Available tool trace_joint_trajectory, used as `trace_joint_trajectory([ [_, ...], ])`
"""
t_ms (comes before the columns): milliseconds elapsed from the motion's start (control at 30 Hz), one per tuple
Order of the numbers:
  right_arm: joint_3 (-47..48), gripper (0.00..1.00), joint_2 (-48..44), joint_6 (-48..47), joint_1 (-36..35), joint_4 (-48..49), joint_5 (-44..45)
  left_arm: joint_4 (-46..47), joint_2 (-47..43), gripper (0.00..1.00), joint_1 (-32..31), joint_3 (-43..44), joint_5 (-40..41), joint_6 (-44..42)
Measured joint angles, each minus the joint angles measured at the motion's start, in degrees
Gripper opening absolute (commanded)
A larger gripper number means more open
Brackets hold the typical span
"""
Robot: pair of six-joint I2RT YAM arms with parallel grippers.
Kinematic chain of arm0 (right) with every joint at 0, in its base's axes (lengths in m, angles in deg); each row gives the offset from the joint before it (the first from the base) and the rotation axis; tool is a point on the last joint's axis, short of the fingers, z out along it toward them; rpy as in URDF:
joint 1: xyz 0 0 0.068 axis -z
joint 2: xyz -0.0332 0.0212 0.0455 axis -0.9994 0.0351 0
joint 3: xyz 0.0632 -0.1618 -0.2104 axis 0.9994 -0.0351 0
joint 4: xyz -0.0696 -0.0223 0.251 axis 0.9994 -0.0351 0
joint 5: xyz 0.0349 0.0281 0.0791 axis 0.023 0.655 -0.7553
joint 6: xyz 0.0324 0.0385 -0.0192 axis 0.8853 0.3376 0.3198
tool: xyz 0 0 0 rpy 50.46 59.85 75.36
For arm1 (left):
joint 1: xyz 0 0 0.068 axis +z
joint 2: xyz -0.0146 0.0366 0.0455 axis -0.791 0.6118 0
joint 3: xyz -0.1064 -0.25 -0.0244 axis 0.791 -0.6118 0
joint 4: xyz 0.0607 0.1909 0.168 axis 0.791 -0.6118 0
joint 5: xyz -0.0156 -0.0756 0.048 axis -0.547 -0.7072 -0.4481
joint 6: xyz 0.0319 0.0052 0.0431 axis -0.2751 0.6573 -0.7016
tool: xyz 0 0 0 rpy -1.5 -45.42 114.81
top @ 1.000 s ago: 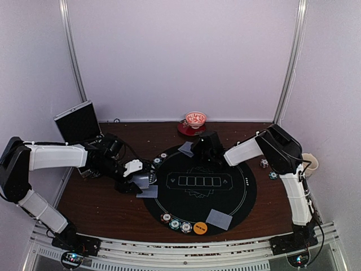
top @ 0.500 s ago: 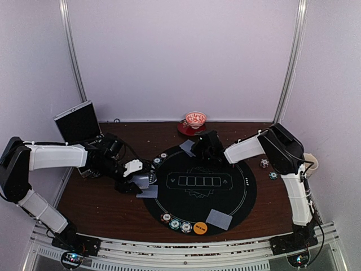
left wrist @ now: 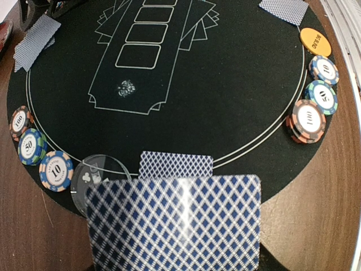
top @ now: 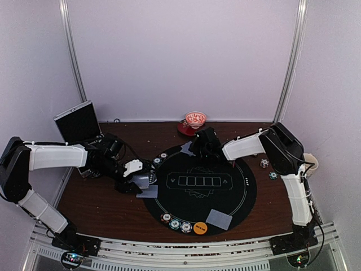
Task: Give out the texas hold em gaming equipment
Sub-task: Distribute the poker card in the small blind area, then adjust the poker card in the small blind area.
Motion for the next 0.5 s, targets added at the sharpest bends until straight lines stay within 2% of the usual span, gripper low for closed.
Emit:
trace_joint_trajectory([
  [500,5.3,0.52,0.1,-1.4,-0.1,-5.0,1.7,0.0,0.0,0.58,0.0,0.0,0.0,0.0],
])
